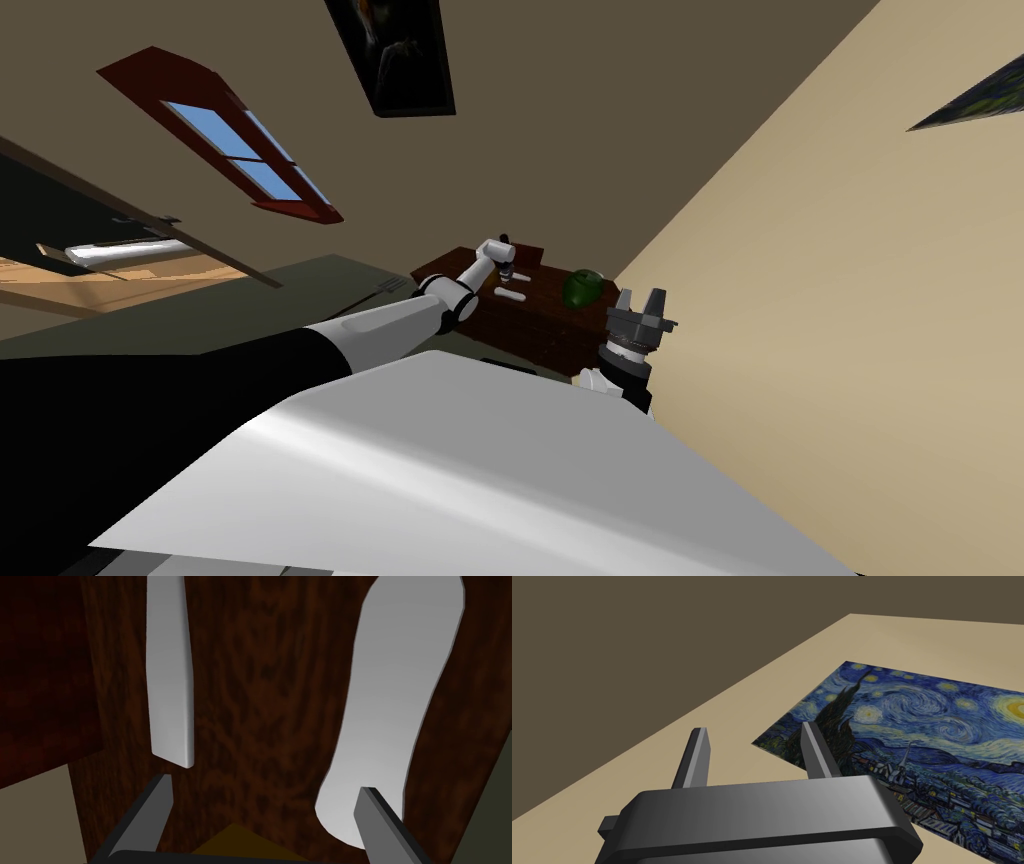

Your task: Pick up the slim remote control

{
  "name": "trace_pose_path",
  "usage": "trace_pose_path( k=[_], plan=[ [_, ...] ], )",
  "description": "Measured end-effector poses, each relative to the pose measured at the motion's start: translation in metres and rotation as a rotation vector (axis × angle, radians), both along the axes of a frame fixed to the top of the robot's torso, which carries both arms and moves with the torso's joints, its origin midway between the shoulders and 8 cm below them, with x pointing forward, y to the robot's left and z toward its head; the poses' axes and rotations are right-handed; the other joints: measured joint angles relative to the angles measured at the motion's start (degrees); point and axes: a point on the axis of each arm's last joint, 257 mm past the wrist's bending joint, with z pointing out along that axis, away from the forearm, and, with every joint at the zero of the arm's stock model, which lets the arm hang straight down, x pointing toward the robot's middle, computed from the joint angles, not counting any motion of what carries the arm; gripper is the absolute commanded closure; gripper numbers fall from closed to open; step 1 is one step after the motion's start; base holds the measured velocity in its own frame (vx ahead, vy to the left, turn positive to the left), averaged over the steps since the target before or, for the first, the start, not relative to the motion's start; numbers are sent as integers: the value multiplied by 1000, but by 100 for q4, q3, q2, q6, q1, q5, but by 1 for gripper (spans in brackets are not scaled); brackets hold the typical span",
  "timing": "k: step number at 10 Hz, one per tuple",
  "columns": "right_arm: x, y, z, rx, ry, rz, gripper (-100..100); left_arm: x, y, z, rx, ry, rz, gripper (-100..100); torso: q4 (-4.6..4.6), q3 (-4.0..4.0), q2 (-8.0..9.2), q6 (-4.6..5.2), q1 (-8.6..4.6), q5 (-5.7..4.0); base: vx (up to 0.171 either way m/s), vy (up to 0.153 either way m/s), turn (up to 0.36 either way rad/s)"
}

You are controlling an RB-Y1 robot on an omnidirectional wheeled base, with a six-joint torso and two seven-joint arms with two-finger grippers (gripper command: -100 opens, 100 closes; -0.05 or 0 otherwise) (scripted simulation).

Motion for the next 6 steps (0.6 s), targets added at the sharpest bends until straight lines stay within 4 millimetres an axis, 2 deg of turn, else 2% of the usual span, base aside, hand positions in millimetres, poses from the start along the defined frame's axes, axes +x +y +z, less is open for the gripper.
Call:
trace_pose_path(
  k=[6],
  plan=[
    [0,0,0,0,0,0,0,-48,1,-38,73,234,-3,-100,-1,-2,-2,0,-1,0,51,-8,-2]
  ],
)
